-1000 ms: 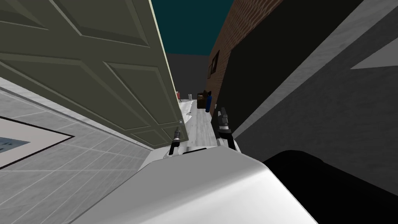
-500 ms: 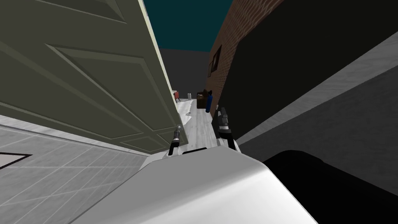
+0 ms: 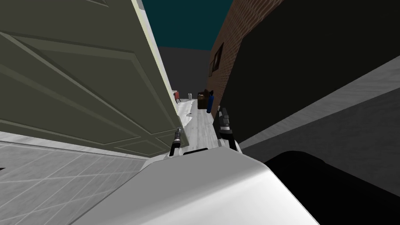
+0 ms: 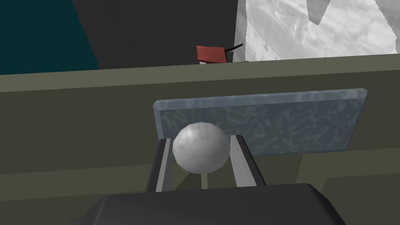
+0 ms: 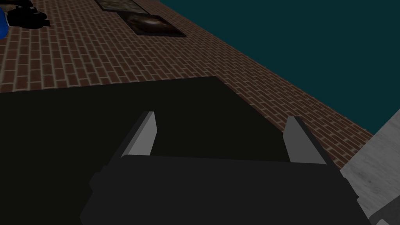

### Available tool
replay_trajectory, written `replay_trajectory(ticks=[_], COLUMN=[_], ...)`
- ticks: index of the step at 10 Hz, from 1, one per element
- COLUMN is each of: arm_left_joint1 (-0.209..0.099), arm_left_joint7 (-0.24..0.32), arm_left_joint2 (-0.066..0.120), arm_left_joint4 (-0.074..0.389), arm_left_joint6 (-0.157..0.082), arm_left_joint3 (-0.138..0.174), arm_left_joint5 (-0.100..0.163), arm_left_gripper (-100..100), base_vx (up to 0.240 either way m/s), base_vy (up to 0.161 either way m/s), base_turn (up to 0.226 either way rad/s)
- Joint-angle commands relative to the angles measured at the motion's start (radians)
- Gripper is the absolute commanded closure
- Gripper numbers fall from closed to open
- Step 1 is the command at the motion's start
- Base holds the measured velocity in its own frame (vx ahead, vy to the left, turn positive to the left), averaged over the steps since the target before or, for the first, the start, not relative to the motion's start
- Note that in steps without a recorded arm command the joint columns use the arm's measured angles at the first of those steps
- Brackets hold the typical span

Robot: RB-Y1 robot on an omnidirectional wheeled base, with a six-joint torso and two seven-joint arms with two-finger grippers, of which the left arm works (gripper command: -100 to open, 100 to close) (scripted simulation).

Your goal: Push the door open

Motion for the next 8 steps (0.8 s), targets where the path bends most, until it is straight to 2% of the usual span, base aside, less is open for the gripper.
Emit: replay_trajectory(ticks=[1,4,8], arm_left_joint1=[0.001,0.001,0.001], arm_left_joint7=[0.000,0.000,-0.010], arm_left_joint2=[0.000,0.000,0.019], arm_left_joint4=[0.000,0.000,0.006], arm_left_joint6=[0.000,0.000,0.001], arm_left_joint3=[0.000,0.000,0.034], arm_left_joint5=[0.000,0.000,0.020], arm_left_gripper=[100,100,100], base_vx=[-0.019,-0.006,0.154], base_vy=[0.001,0.000,-0.034], base_turn=[-0.004,0.001,0.037])
